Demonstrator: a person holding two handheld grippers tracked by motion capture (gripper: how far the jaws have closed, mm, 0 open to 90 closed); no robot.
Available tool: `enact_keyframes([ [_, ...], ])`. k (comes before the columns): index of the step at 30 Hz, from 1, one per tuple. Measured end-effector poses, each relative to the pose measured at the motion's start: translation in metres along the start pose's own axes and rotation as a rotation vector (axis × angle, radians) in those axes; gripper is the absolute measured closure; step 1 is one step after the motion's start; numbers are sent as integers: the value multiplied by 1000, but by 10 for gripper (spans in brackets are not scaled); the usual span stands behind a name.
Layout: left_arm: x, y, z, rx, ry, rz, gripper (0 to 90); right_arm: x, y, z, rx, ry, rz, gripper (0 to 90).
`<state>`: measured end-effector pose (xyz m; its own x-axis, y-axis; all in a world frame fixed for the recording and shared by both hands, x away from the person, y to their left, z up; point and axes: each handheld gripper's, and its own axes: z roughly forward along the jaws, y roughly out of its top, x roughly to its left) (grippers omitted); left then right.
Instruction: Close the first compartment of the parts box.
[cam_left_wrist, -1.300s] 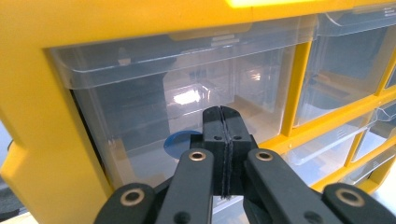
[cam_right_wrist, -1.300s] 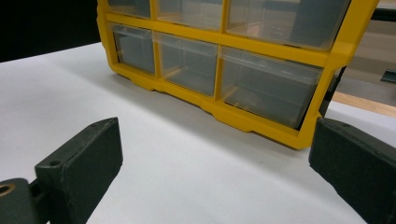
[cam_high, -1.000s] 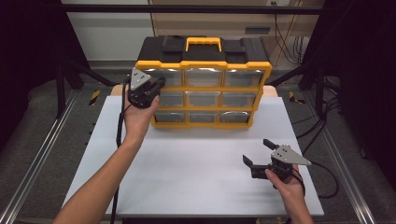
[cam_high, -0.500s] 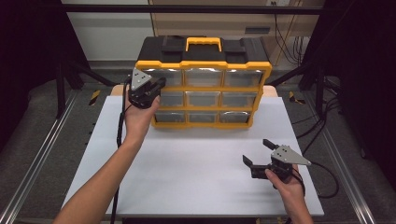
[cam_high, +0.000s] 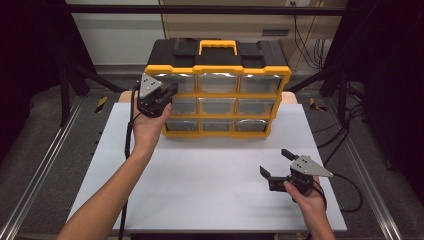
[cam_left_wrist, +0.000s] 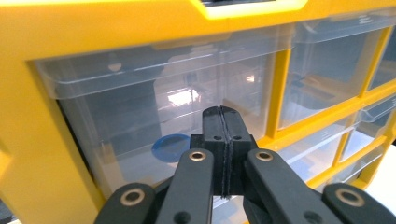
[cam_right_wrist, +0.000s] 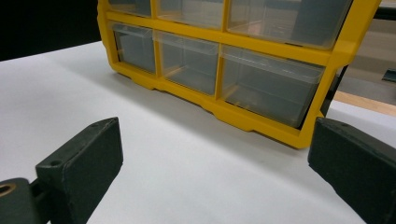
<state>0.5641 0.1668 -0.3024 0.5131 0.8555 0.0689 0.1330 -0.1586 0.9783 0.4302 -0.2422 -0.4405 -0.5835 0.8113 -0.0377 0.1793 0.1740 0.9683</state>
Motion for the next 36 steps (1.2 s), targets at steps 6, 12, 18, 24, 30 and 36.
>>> enact_keyframes([
  [6, -6, 0, -6, -16, -28, -5, 900, 0, 0, 0, -1, -2, 0, 36],
  [12, -11, -2, -12, -23, -52, -4, 900, 1, 0, 0, 3, 1, 0, 36],
  [18, -13, -5, -17, -36, -59, -10, 900, 0, 0, -1, -2, -1, 1, 36],
  [24, -15, -8, -21, -35, -79, -15, 881, 1, 1, 0, 0, 1, 0, 36],
  [30, -16, -10, -26, -44, -85, -16, 806, 1, 1, -1, -6, 0, -3, 36],
  [36, -19, -11, -29, -60, -91, -7, 719, 1, 1, -1, -4, 2, -3, 36],
])
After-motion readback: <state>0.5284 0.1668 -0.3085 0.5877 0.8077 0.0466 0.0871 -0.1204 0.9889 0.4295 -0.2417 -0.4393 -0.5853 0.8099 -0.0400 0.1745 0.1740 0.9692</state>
